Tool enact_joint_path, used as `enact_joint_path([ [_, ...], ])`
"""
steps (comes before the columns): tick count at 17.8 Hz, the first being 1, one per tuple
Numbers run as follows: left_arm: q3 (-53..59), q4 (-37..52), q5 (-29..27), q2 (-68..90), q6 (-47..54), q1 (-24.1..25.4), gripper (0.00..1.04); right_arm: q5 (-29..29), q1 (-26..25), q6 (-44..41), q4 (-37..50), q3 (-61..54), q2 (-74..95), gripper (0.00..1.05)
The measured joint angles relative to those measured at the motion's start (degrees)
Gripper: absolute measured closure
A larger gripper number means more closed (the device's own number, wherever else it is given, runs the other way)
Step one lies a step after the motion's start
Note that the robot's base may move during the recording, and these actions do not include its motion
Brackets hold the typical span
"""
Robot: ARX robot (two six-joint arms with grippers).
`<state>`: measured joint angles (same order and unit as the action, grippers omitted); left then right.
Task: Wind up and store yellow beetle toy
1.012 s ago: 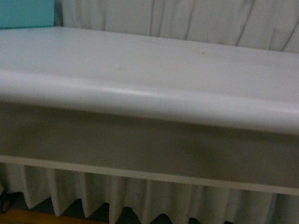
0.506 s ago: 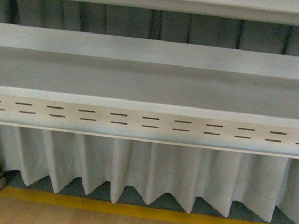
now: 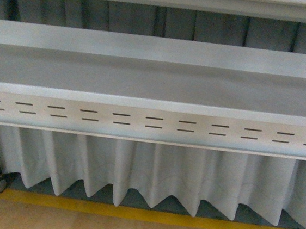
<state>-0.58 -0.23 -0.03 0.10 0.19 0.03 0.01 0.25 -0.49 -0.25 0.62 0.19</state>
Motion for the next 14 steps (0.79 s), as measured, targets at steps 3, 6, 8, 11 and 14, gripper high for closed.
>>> enact_joint_path([
  [3,0.0,0.0,0.0,0.0,0.0,0.0,0.07,0.0,0.0,0.0,0.0,0.0,0.0,0.07],
  [6,0.0,0.0,0.0,0.0,0.0,0.0,0.07,0.0,0.0,0.0,0.0,0.0,0.0,0.07],
  [8,0.0,0.0,0.0,0.0,0.0,0.0,0.07,0.0,0.0,0.0,0.0,0.0,0.0,0.07],
  [11,0.0,0.0,0.0,0.0,0.0,0.0,0.07,0.0,0.0,0.0,0.0,0.0,0.0,0.07],
  [14,0.0,0.0,0.0,0.0,0.0,0.0,0.07,0.0,0.0,0.0,0.0,0.0,0.0,0.07],
])
